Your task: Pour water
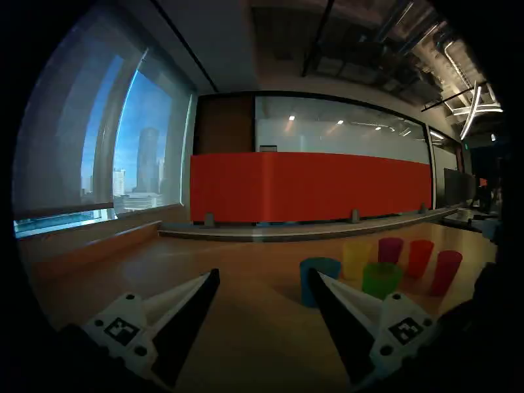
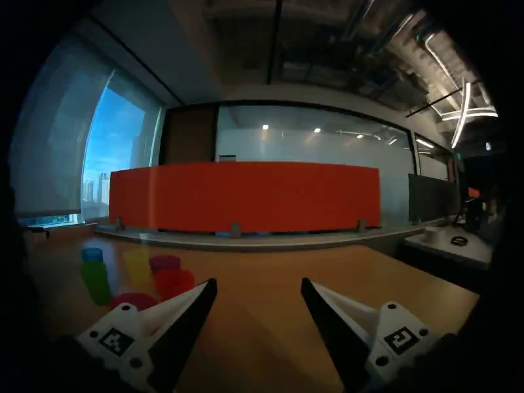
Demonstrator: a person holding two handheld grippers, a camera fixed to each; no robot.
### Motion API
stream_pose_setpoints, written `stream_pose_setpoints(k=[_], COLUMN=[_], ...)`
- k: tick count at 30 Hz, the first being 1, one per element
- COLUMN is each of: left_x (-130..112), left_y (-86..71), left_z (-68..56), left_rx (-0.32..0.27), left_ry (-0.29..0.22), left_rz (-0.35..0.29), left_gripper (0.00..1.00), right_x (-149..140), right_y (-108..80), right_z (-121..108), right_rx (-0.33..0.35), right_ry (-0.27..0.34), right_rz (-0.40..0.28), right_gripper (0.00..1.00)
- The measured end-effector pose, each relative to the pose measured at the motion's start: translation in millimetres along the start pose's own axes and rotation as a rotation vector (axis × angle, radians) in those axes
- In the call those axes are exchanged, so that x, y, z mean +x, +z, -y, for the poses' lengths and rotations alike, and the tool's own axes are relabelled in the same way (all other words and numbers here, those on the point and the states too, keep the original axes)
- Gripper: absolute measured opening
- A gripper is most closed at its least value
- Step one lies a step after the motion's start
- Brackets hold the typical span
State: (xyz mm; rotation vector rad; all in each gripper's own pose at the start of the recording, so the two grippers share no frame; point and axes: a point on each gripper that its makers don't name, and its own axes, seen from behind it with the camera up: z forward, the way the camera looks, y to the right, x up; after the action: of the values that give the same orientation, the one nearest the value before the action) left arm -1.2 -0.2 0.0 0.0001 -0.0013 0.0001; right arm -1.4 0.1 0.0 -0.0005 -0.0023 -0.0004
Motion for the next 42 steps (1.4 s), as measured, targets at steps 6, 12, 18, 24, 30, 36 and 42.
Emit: stream_pose_setpoints(k=[6,12,18,24,30,36,42], left_x=[1,26,68,103,128,150,157], left_y=[1.4,5.7,10.1,15.1,22.9,30.5,37.1], left_z=[6.0,7.8,7.6,3.6,5.8,5.1,4.1], left_rx=[0.010,-0.010,-0.031,-0.058,-0.067,-0.089,-0.111], left_ry=[-0.008,-0.034,-0.024,-0.008,0.015,0.044,0.054], left_rz=[0.015,0.010,-0.013,-0.014,0.006,0.017,0.030], left_gripper=[1.00,1.00,1.00,1.00,1.00,1.00,1.00], right_x=[1,31,66,101,134,156,157], right_y=[0.9,3.7,8.0,13.3,16.4,19.8,22.2], right_z=[-1,2,3,2,9,16,17], right_rx=[-0.004,0.013,0.033,0.044,0.083,0.115,0.120], right_ry=[-0.002,-0.004,-0.008,-0.009,0.011,0.024,0.015], right_rz=[0.029,0.024,0.022,0.029,0.025,0.025,0.035], right_gripper=[0.99,0.99,0.99,0.99,0.99,0.99,0.99])
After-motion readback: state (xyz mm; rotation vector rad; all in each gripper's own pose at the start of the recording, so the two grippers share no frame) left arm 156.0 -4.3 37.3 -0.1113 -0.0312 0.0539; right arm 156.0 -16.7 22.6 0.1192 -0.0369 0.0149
